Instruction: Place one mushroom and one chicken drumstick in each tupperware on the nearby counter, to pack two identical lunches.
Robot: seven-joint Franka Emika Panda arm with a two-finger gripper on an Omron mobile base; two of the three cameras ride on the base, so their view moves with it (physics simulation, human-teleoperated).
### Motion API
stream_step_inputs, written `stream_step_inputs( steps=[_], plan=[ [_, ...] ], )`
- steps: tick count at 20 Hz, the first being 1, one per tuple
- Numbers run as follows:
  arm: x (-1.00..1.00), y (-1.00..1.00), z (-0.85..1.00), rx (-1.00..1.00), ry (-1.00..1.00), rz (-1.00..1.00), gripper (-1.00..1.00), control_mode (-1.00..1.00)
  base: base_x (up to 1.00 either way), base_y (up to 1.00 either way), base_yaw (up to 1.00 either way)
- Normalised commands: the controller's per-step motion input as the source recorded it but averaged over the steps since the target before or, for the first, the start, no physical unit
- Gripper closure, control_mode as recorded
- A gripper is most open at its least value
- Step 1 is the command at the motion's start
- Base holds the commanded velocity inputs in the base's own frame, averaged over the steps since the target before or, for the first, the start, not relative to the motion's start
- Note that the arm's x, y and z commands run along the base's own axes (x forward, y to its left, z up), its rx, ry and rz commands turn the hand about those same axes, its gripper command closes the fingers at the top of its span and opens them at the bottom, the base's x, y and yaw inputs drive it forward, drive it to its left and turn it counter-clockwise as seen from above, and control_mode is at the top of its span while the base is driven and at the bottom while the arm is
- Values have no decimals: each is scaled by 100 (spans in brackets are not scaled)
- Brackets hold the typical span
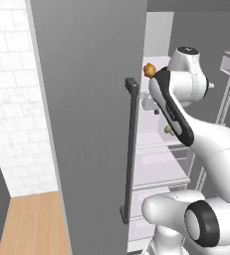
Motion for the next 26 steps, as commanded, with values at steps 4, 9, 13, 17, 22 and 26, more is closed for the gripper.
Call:
stream_step_inputs(
  steps=[4, 9, 13, 17, 22, 26],
  plan=[
    [1, 0, 0, 0, 0, 0, -100, -100, 0, 0, 0],
    [-9, -7, 0, 0, -2, 0, -100, -100, 0, 0, 0],
    [-32, -57, -7, 2, -2, 0, -100, -100, 0, 0, 0],
    [-6, -55, -39, 0, 0, -2, -100, -100, 0, 0, 0],
    [1, -9, -58, -8, 2, -8, -100, -100, 0, 0, 0],
    [1, -1, -70, -8, 0, -8, -100, -100, 0, 0, 0]
  ],
)
